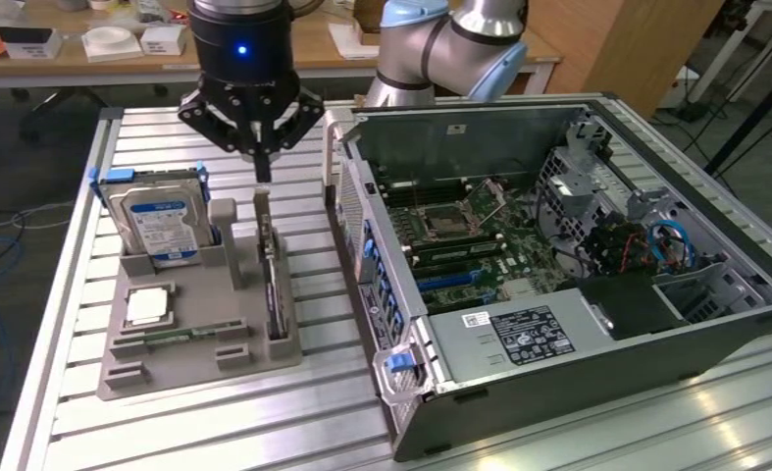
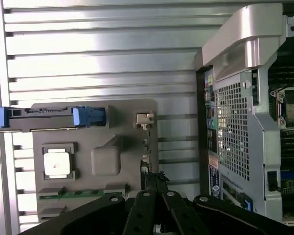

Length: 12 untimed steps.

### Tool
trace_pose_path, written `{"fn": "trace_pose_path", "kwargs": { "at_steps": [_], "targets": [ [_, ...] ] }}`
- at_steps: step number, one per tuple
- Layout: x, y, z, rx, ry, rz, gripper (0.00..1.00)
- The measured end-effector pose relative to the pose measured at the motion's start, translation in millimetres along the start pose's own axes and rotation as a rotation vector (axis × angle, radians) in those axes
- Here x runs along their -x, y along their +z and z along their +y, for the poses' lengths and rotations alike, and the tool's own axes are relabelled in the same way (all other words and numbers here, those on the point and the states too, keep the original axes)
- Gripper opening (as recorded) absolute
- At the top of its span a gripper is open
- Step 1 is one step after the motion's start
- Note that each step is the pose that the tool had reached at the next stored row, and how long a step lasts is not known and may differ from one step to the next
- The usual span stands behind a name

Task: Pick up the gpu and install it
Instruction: 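Reach for the gpu, then pick up the gpu and move the gpu toward the slot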

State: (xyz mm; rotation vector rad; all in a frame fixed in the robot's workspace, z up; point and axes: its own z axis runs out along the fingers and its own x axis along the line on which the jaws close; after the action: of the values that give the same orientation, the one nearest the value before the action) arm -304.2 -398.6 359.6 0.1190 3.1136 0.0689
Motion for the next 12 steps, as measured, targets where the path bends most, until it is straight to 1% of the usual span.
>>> {"fn": "trace_pose_path", "kwargs": {
  "at_steps": [2,12],
  "targets": [
    [-3.9,0.2,-0.3,0.0000,0.000,0.0000,0.11],
    [-4.0,0.2,-0.3,-0.0001,0.000,0.0001,0.11]
  ]
}}
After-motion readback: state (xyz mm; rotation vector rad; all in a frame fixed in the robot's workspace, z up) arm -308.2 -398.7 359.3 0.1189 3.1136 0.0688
